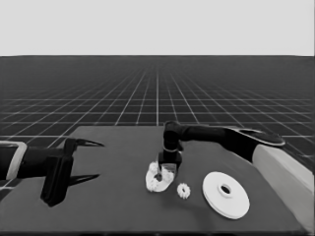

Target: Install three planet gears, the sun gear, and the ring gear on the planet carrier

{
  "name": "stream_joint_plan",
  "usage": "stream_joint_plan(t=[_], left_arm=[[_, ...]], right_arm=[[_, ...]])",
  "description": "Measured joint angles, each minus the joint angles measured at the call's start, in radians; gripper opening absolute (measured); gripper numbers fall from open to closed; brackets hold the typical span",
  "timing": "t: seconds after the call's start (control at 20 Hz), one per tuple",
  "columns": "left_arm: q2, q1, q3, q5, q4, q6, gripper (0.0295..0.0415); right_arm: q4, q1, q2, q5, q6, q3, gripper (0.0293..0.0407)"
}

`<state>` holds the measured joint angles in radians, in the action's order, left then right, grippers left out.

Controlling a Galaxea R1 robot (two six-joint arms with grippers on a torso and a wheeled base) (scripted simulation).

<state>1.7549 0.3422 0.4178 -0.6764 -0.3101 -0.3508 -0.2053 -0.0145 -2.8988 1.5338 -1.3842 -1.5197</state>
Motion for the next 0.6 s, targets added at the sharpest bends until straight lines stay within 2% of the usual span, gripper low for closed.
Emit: stream_joint_plan(t=[0.3,0.4,0.6], left_arm=[[0.0,0.0,0.0,0.0,0.0,0.0,0.0385],[0.0,0.0,0.0,0.0,0.0,0.0,0.0385],[0.0,0.0,0.0,0.0,0.0,0.0,0.0385]], right_arm=[[0.019,0.018,0.001,0.003,-0.003,0.004,0.0385],[0.013,0.016,0.176,0.022,-0.108,0.287,0.0385],[0.013,0.016,0.254,0.027,-0.136,0.393,0.0385]])
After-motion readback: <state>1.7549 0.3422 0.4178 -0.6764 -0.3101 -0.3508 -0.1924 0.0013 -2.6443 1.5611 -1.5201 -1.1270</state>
